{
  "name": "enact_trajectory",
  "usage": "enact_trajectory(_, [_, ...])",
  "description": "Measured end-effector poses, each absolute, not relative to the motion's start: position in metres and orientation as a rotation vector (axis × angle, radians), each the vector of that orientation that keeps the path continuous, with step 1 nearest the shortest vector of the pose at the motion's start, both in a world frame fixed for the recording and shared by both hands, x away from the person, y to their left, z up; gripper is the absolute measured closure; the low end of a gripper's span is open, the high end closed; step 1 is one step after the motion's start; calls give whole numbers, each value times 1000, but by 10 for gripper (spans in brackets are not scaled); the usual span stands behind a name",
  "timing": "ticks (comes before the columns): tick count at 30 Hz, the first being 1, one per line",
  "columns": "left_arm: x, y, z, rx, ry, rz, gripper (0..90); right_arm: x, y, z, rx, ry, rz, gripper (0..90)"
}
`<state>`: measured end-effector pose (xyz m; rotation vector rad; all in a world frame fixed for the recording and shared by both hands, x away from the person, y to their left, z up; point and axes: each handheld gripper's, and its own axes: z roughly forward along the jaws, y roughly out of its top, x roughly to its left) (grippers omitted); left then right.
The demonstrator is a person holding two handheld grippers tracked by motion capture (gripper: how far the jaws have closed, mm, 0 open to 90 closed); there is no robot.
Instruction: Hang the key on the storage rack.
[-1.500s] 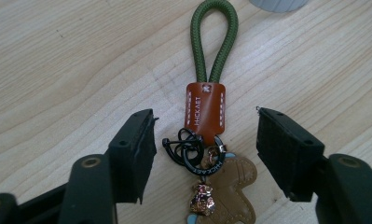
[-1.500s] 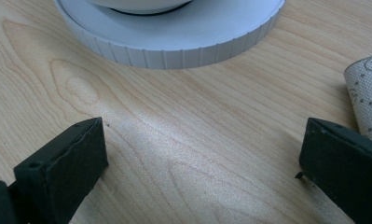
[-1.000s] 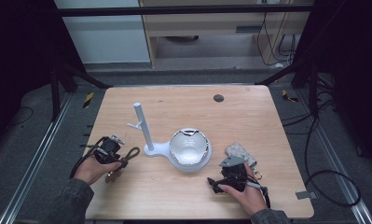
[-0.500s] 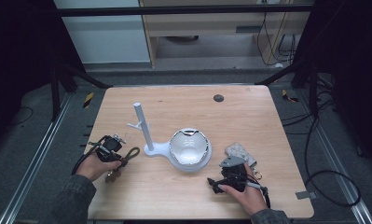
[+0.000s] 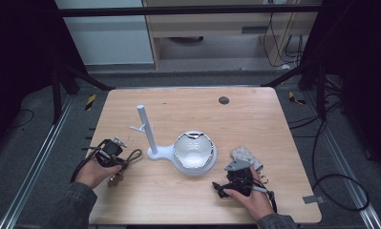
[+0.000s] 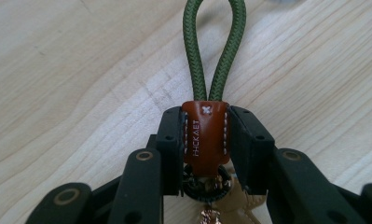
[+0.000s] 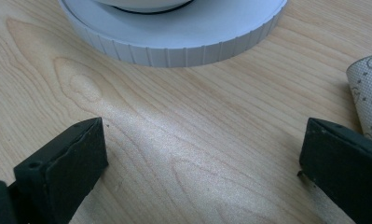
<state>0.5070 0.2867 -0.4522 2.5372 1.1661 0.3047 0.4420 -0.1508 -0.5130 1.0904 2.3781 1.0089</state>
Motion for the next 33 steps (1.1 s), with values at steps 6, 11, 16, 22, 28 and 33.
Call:
enact_trajectory(6, [487, 293, -438, 2406, 1136, 382, 657, 442, -151, -513, 1090, 2378, 1009, 8])
enact_trajectory(11, [475, 298, -430, 2330, 1121, 428, 658, 442, -151, -513, 1090, 2379, 1008, 7])
enact_trajectory(16, [457, 299, -416, 2233, 1075, 498, 658, 442, -151, -513, 1090, 2379, 1008, 7])
enact_trajectory(22, [444, 296, -406, 2171, 1034, 547, 659, 442, -151, -513, 1090, 2379, 1007, 6])
enact_trajectory(28, [433, 290, -398, 2125, 985, 574, 659, 443, -151, -513, 1088, 2381, 1007, 3])
enact_trajectory(33, [427, 288, -396, 2104, 958, 595, 659, 442, -150, -513, 1088, 2381, 1008, 3])
